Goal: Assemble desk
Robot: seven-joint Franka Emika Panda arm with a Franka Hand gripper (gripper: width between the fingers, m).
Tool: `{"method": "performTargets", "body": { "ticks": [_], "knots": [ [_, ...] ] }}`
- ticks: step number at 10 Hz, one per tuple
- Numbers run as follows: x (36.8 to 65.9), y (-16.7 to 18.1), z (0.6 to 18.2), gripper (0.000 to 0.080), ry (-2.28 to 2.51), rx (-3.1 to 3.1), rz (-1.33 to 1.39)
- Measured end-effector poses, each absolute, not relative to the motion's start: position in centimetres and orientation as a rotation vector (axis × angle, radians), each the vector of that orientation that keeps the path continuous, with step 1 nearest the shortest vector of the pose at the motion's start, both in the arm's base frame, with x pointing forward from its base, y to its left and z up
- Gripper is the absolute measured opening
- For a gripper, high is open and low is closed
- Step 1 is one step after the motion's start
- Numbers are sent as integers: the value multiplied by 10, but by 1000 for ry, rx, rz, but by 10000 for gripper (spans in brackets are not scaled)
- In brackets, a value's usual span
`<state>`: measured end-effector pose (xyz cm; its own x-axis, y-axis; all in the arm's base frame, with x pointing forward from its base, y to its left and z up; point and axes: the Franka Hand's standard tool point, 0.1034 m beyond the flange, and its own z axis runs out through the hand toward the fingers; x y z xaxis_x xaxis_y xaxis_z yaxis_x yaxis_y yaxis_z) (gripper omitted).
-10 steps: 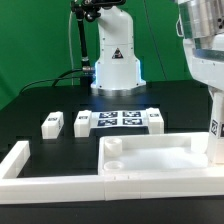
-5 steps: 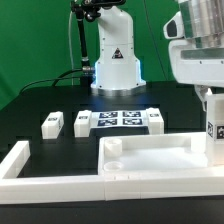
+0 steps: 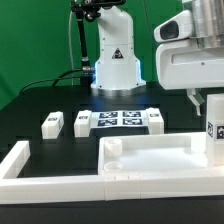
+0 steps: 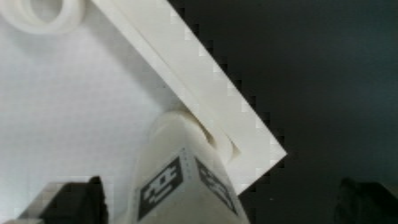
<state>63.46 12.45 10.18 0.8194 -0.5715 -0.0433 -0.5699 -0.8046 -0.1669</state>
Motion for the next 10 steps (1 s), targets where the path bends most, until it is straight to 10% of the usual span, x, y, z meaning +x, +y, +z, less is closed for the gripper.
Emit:
{"method": "performTargets", "body": {
  "ticks": [7,10],
  "knots": [
    [640,108,105,608,166,-3060,-89],
    [640,109,105,286,474,-3017,-76]
  ]
}}
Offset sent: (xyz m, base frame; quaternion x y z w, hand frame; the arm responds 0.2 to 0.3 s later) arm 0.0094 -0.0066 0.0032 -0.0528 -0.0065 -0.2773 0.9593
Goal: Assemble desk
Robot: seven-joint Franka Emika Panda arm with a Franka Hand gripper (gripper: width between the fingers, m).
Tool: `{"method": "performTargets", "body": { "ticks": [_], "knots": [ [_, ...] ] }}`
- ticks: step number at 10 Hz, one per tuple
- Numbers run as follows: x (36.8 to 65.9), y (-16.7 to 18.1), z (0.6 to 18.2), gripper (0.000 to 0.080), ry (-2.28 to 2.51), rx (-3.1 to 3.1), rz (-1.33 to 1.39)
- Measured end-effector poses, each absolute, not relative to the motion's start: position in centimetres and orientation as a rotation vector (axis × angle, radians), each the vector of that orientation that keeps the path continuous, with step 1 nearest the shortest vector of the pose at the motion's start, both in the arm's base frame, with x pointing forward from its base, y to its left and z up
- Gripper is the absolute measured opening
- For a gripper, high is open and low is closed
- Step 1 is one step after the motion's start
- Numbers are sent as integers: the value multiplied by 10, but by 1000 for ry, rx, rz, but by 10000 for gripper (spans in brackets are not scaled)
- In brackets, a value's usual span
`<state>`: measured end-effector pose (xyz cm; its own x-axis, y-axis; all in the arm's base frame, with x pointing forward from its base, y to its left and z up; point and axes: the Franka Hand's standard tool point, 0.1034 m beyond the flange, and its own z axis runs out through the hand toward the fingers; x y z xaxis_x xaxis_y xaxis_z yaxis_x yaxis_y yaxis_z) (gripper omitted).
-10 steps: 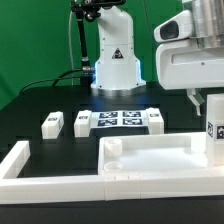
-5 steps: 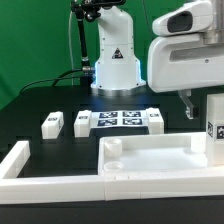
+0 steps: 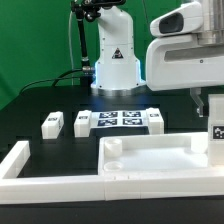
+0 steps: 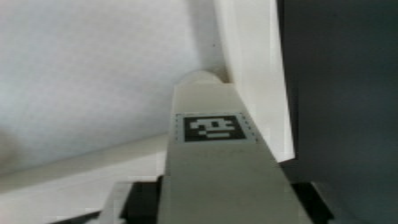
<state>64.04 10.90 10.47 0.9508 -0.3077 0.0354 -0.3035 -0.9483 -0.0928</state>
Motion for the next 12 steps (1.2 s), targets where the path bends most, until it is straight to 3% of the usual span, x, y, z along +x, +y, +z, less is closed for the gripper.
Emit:
{"method": "performTargets", "body": {
  "ticks": [2,7,12],
  "knots": [
    [640,109,105,287,663,-2979,-68],
    [640,110,104,288,1775,-2421,28],
    [639,113,103,320,1964,-2228,66]
  ]
}}
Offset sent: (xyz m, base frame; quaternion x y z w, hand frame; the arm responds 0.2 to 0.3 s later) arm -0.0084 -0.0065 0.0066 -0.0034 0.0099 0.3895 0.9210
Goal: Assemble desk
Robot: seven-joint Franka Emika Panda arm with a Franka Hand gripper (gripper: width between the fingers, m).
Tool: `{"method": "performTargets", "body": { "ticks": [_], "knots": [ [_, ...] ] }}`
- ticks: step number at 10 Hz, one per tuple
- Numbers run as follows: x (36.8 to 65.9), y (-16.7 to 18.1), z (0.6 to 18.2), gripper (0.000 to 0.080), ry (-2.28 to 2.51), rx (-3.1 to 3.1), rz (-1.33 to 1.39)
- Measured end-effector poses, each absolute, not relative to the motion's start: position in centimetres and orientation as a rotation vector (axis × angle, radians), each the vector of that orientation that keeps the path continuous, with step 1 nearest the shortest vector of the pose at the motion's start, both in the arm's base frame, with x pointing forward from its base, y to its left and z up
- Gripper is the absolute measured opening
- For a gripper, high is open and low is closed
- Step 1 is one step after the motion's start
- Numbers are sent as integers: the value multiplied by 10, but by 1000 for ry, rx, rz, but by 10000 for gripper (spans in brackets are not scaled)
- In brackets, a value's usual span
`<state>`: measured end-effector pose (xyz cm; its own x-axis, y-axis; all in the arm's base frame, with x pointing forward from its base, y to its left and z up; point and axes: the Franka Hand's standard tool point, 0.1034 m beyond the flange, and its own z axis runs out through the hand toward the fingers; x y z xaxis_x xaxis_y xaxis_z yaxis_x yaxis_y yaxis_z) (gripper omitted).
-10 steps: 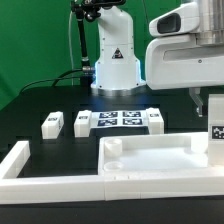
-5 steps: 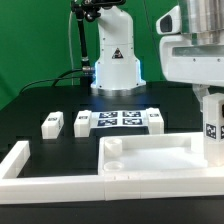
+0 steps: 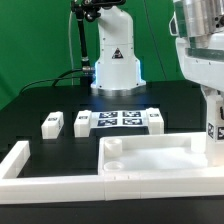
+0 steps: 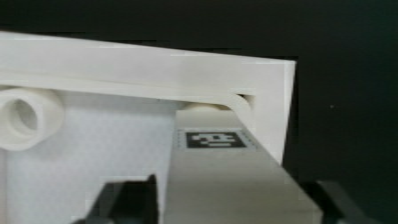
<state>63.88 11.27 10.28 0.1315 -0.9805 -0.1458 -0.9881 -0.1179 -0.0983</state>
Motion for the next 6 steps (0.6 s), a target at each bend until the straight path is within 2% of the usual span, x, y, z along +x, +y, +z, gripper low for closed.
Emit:
{"method": "performTargets", "body": {
  "ticks": [1,2,3,6],
  "knots": [
    [639,113,103,505,1961,-2230,66],
    [639,113,103,505,1774,-2386,39],
    [639,114,102,619,1563,-2529,20],
    [635,124,100,647,1147,-2752,-8]
  ]
}}
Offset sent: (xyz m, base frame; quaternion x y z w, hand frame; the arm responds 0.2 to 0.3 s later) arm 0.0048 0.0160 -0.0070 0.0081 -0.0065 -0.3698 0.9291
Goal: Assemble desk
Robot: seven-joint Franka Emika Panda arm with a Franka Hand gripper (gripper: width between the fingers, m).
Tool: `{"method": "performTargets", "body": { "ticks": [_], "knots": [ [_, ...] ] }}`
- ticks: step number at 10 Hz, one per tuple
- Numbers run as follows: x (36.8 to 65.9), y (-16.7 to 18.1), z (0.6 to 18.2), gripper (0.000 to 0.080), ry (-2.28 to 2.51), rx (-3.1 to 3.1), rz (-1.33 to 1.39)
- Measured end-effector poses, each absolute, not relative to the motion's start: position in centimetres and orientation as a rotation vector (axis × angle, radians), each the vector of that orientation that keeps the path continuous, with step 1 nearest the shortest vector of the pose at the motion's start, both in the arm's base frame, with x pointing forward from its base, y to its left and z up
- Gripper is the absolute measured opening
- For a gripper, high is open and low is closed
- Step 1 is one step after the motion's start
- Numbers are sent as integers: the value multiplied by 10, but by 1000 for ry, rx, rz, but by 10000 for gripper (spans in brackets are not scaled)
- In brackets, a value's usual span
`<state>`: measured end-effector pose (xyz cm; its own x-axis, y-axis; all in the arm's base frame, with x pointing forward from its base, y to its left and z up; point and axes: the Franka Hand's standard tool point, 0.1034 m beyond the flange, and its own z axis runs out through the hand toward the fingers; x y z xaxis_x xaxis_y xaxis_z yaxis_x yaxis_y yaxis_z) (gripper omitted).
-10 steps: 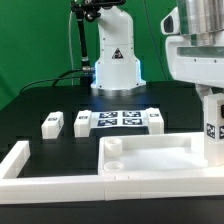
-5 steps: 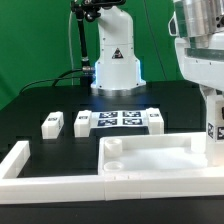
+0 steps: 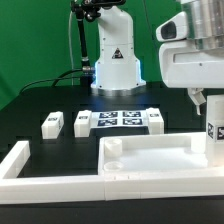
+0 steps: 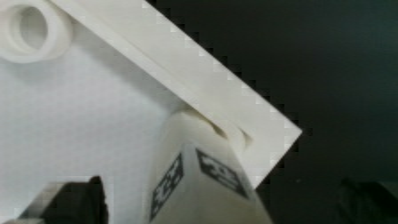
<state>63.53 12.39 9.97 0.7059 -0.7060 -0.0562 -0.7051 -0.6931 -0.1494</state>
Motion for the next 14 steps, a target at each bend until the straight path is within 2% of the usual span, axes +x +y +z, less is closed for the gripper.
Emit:
{"method": "performTargets", "body": {
  "ticks": [1,6,8,10,11,14],
  "knots": [
    [635,123,100,647,1054,-2790,-18],
    [639,114,101,649,-134,-3101,-125],
    [639,113,101,649,-85,-3095,-129],
    [639,113,101,388,-31,-3095,-128],
    [639,113,101,286,62,-3092,-126],
    [639,112,101,287,364,-3063,-118]
  ]
}}
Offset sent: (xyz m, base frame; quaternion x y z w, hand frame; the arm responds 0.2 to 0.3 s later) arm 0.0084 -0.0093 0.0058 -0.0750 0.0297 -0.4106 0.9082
